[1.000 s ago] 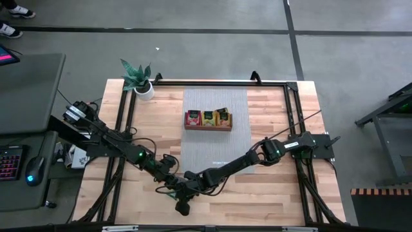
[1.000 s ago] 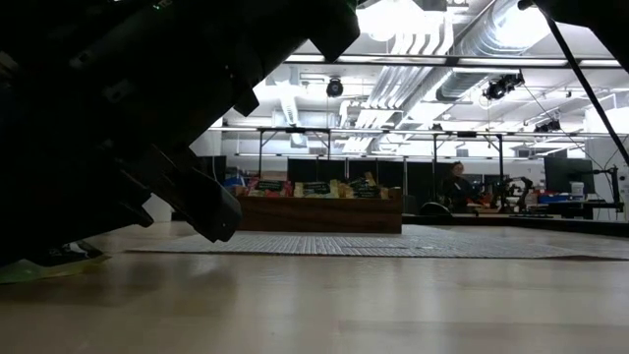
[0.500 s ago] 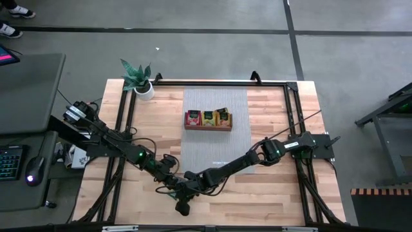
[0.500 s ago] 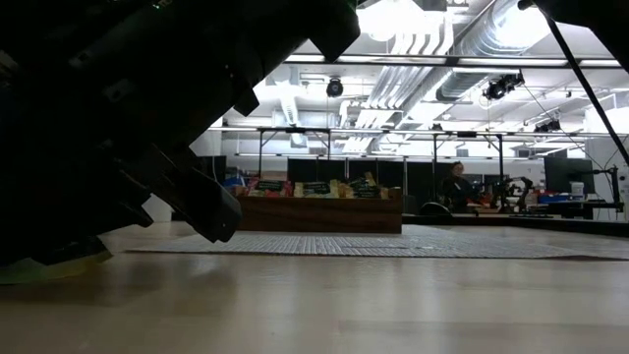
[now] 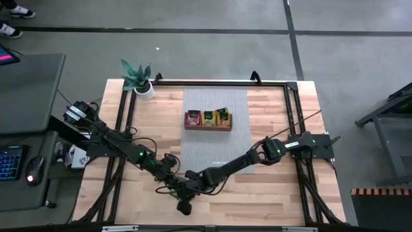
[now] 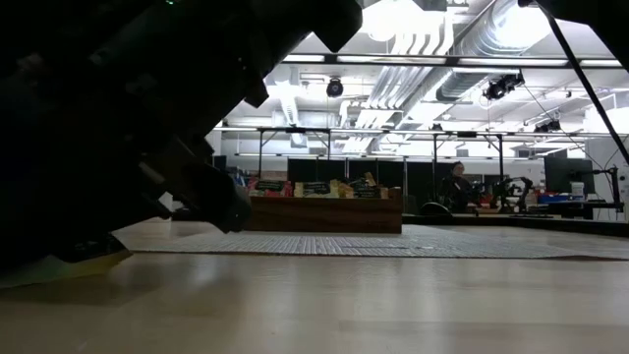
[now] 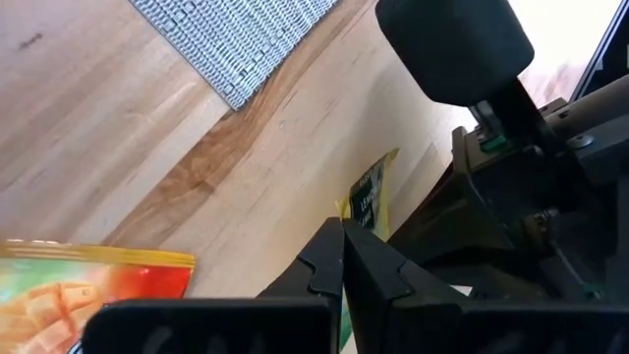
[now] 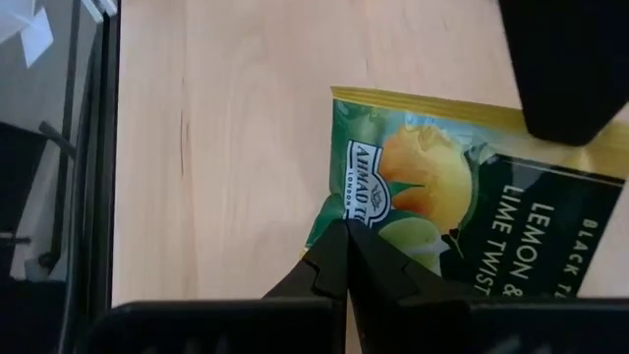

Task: Pick & Place Tea
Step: Put the yellow tea bag into the middle section of the wooden organizer

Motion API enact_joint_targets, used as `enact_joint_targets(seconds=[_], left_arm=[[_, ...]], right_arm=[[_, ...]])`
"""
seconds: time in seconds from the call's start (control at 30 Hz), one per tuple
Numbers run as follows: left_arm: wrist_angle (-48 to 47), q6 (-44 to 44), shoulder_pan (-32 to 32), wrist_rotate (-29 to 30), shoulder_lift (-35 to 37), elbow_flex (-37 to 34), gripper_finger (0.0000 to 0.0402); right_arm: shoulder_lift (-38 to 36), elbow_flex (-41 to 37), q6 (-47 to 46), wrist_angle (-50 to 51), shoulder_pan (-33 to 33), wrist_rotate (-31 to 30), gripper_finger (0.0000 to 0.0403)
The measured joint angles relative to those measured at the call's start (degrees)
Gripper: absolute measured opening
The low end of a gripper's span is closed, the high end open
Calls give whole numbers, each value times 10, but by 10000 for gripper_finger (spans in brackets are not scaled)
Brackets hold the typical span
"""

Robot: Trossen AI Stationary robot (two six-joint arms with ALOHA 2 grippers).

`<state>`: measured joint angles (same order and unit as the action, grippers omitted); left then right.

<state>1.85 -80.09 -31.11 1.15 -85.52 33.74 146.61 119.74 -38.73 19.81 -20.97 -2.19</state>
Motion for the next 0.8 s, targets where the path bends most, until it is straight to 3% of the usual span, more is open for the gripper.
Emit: enact_joint_targets(seconds=[0.23,0.63,0.8], left_arm=[[-1,5,0,0,0,0,0],[6,5,0,3,0,-1,1],[7,8,0,22,0,-1,34]], right_arm=[[-6,0,-31,5,-2,71,0],[-7,0,-11,4,-4,27,0],[-7,1,-7,4,-3,20,0]])
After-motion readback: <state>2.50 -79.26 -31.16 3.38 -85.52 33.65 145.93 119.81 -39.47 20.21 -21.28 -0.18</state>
